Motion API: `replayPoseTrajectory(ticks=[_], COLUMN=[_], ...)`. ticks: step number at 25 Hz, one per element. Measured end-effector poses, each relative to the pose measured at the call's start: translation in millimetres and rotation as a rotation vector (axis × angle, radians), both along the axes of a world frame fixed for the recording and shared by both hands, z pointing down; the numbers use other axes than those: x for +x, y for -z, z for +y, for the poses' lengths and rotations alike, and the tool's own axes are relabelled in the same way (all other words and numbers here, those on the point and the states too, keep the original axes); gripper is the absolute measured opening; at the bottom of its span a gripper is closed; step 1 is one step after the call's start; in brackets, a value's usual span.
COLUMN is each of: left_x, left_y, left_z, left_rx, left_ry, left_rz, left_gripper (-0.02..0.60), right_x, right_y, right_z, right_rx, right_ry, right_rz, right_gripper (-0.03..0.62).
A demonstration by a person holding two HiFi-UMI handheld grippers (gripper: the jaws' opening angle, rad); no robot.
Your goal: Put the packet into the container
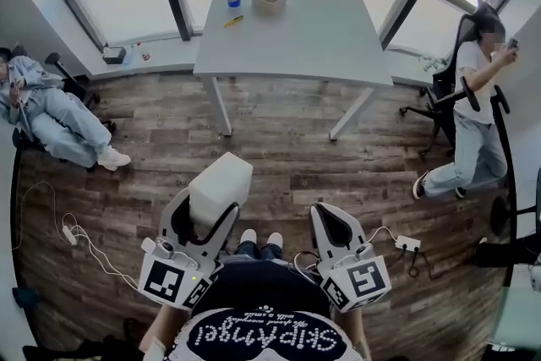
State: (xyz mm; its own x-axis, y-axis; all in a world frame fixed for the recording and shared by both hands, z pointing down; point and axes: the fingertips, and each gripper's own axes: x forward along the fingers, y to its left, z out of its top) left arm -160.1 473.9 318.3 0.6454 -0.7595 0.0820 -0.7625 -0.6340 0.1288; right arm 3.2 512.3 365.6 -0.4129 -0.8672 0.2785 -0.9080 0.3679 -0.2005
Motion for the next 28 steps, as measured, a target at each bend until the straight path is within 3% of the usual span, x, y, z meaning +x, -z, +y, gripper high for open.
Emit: replayPoseTrajectory(ticks=[5,15,28], left_x=[7,30,19], left_y=[-1,3,8], left_z=[-1,2,-68], left_rx=[-0.002,0.028,0.041], left_ry=[0.022,0.052,0.068], left_rz=[-0.004,0.031,0.035], left_gripper=[0.278,0.278,0.278], right_x=[9,39,33], right_y=[9,-4,-8], right_z=[-1,3,-58], right_rx=[0.053,0.037,0.011], right_ry=[0.021,0.022,0.011], right_rz=[-0.082,-0.072,-0.081], right_gripper=[0.015,0.015,0.015])
